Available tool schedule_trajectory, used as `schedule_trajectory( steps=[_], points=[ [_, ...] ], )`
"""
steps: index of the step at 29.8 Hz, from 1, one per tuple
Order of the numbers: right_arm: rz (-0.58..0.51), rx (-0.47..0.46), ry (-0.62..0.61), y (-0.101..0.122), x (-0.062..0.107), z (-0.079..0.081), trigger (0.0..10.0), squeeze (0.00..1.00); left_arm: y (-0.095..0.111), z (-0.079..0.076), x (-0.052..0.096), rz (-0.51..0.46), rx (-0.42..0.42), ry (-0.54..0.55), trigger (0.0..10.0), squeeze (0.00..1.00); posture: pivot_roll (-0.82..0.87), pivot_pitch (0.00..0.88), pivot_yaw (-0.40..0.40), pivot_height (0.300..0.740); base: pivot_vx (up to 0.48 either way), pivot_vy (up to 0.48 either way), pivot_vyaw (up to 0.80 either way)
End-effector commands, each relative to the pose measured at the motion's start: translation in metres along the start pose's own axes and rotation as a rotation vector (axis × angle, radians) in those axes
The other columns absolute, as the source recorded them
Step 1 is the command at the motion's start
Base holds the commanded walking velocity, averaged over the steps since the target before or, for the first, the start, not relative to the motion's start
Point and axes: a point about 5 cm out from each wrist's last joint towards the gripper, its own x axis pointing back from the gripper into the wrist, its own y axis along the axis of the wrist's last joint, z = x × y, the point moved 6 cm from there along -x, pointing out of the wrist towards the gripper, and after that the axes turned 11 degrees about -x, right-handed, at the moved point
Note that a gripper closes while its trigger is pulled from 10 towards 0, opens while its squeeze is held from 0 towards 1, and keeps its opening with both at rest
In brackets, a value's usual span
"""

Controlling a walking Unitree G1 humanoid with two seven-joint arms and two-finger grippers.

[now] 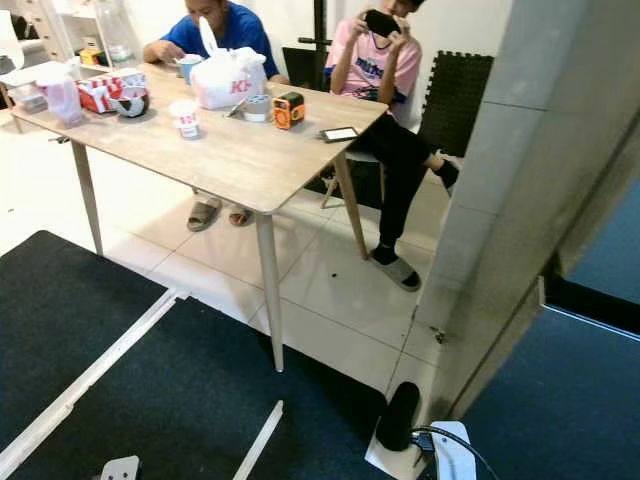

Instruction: Restocking fridge

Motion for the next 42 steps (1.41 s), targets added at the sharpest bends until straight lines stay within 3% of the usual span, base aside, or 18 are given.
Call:
schedule_trajectory(
  steps=[1,7,12,21,28,38,42],
  points=[
    [-0.01,-0.001,-0.007,0.004,0.0,0.0,10.0,0.0,-0.003,0.007,0.001,0.014,-0.028,0.015,10.0,0.0,-0.01,0.0,0.007,0.74,0.0,0.0,0.76],
    [-0.014,0.009,-0.008,0.007,0.0,-0.001,10.0,0.0,0.002,0.009,0.001,0.0,-0.031,0.016,10.0,0.0,0.0,0.0,0.008,0.74,0.0,0.0,0.76],
    [-0.021,0.004,-0.021,0.009,0.0,-0.005,10.0,0.0,-0.006,-0.001,0.001,0.029,-0.065,-0.02,10.0,0.0,-0.02,0.0,0.006,0.74,0.0,0.0,0.76],
    [-0.021,0.005,-0.043,0.008,0.003,-0.015,10.0,0.0,-0.007,-0.002,0.001,0.032,-0.06,-0.025,10.0,0.0,-0.02,0.0,-0.005,0.74,0.0,0.0,0.76],
    [-0.023,0.014,-0.089,0.01,0.003,-0.021,10.0,0.0,0.0,-0.005,-0.001,0.018,-0.066,-0.035,10.0,0.0,-0.03,0.0,-0.004,0.74,0.0,0.0,0.0],
    [-0.013,0.021,-0.059,0.004,0.002,-0.015,10.0,0.0,-0.001,-0.002,0.0,0.026,-0.085,-0.036,10.0,0.0,-0.02,0.0,0.006,0.74,0.0,0.0,0.0],
    [0.012,0.042,-0.049,-0.002,0.004,-0.018,10.0,0.0,0.0,-0.005,0.0,0.018,-0.088,-0.051,10.0,0.0,0.0,0.0,0.008,0.74,0.0,0.0,0.76]
  ],
)
